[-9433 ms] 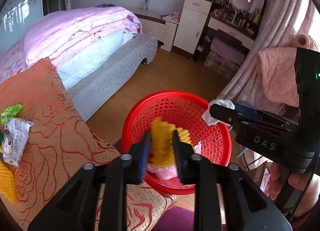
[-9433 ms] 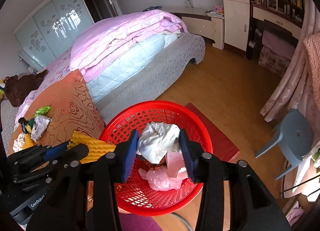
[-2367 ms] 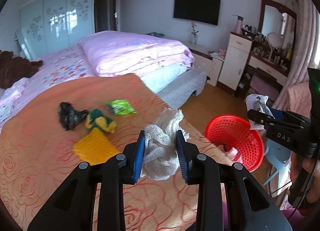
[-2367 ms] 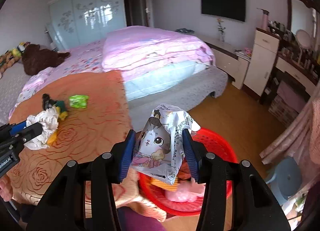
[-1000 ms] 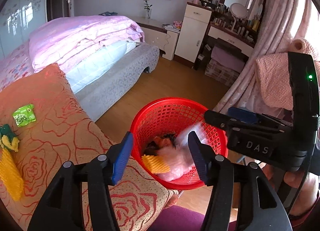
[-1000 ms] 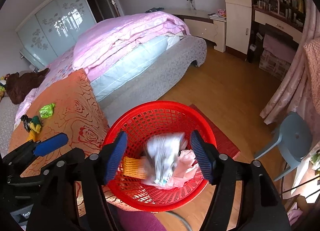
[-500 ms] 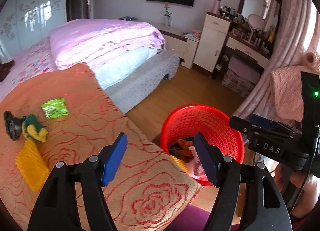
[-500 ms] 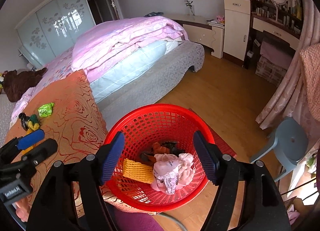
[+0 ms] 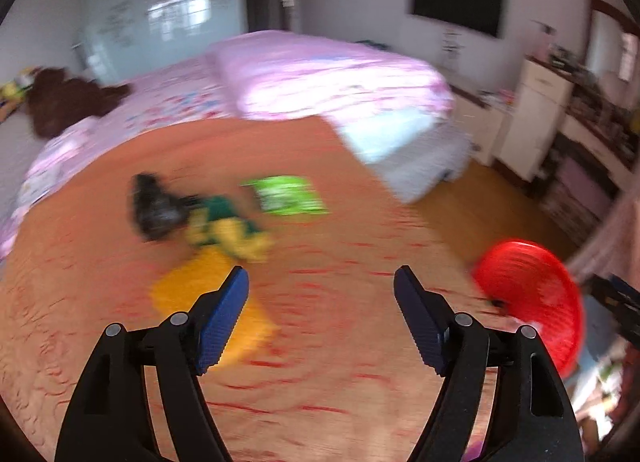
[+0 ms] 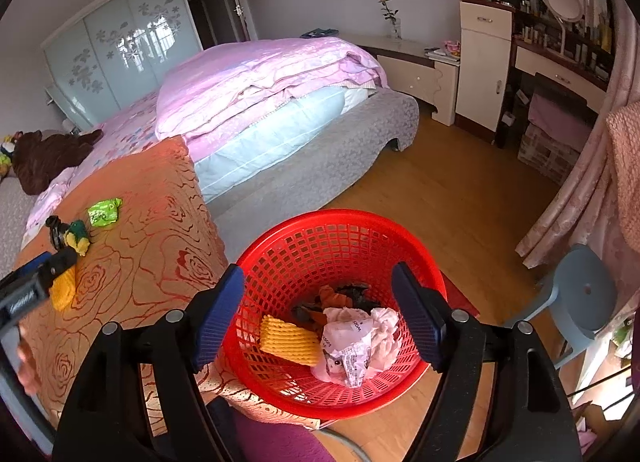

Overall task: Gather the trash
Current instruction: 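Move both open tools back over the bedspread, then close the left tool on the yellow foam net, then reach the right tool toward the green-yellow sponge while the left tool holds the yellow net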

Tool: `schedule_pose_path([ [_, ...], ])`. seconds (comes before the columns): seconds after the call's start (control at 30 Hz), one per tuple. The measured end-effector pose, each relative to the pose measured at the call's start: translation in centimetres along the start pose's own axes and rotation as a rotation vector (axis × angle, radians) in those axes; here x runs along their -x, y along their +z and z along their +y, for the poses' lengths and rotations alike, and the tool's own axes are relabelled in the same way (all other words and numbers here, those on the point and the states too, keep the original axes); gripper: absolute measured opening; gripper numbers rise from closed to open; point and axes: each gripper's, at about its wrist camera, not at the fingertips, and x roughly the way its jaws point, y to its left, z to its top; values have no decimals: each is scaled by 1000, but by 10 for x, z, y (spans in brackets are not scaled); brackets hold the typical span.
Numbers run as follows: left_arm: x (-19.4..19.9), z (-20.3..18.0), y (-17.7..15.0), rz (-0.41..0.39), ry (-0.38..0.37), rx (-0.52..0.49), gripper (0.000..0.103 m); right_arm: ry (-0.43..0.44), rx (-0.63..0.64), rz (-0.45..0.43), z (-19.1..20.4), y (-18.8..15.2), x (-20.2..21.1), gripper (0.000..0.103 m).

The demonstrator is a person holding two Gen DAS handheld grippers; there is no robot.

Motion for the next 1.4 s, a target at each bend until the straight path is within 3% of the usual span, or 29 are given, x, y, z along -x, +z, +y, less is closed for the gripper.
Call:
schedule_pose_path([
  [0.1,-20,33,-1,50,61,85,73,3,3,3,2,-1,-1,73],
  [0.2,-35,56,-5,99,63,156,73,3,4,11,3,-2,-3,73],
  [0.4,-33,55,-6,89,25,136,72,4,7,30,5,-5,-9,73],
  [0.53,-32,53,-15,74,46,108,71,7,14,30,7,-6,-8,73],
  [0.6,-30,54,-20,63,65,94,60,9,14,29,7,-6,-8,73],
  [0.73,-24,60,-29,38,77,56,47,9,14,30,7,-6,-8,73],
  [0.9,-15,75,-37,25,35,51,33,12,23,22,9,-6,-7,73],
  [1.17,3,103,-49,19,-52,122,22,17,41,23,17,-10,-7,73],
  [1.23,8,109,-50,10,-68,138,12,22,47,23,21,-11,-6,73],
  [1.4,23,117,-52,-14,-58,156,12,54,93,11,37,-14,-4,73],
])
